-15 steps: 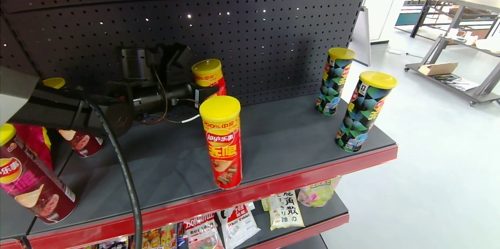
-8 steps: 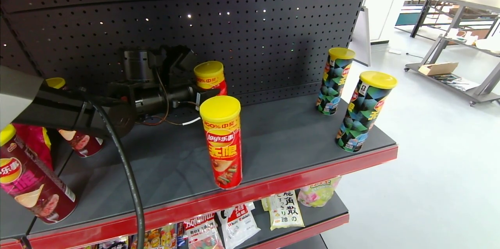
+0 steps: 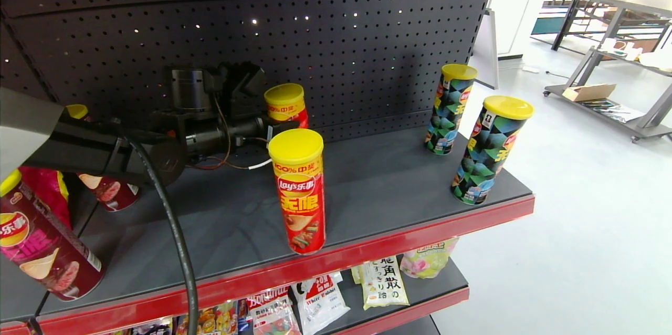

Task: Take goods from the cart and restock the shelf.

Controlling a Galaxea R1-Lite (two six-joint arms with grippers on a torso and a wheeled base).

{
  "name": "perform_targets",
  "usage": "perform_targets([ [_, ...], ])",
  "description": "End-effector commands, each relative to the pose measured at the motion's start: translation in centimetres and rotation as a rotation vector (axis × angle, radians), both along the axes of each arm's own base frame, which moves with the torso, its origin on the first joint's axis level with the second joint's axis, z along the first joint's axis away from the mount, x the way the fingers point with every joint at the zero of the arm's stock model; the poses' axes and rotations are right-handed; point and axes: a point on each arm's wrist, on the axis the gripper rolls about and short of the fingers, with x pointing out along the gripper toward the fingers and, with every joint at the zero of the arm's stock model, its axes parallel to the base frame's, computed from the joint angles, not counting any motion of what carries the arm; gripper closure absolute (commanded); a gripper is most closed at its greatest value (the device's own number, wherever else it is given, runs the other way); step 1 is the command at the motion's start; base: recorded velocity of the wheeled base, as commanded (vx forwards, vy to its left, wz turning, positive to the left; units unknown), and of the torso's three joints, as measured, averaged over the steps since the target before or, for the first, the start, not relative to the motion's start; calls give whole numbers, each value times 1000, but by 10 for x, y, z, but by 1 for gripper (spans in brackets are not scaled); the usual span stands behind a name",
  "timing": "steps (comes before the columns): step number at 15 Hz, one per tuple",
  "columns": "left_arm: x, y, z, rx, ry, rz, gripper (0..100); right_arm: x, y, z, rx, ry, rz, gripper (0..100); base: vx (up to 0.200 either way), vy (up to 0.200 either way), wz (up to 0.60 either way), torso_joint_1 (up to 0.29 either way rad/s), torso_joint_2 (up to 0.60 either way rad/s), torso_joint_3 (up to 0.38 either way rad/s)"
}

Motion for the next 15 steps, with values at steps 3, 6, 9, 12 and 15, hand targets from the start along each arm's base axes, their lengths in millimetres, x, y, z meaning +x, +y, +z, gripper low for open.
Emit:
perform_targets([
  [3,-1,0,-4,4,12,-1,0,0,0,0,0,1,2,0,0,0,0,0,0,0],
  [6,-2,0,-4,5,21,1,0,0,0,0,0,1,0,0,0,0,0,0,0,0],
  [9,-7,3,-8,13,39,7,0,0,0,0,0,1,2,0,0,0,0,0,0,0],
  [12,-19,8,-5,13,46,11,0,0,0,0,0,1,0,0,0,0,0,0,0,0],
  [15,-33,16,-5,19,64,21,0,0,0,0,0,1,0,0,0,0,0,0,0,0],
])
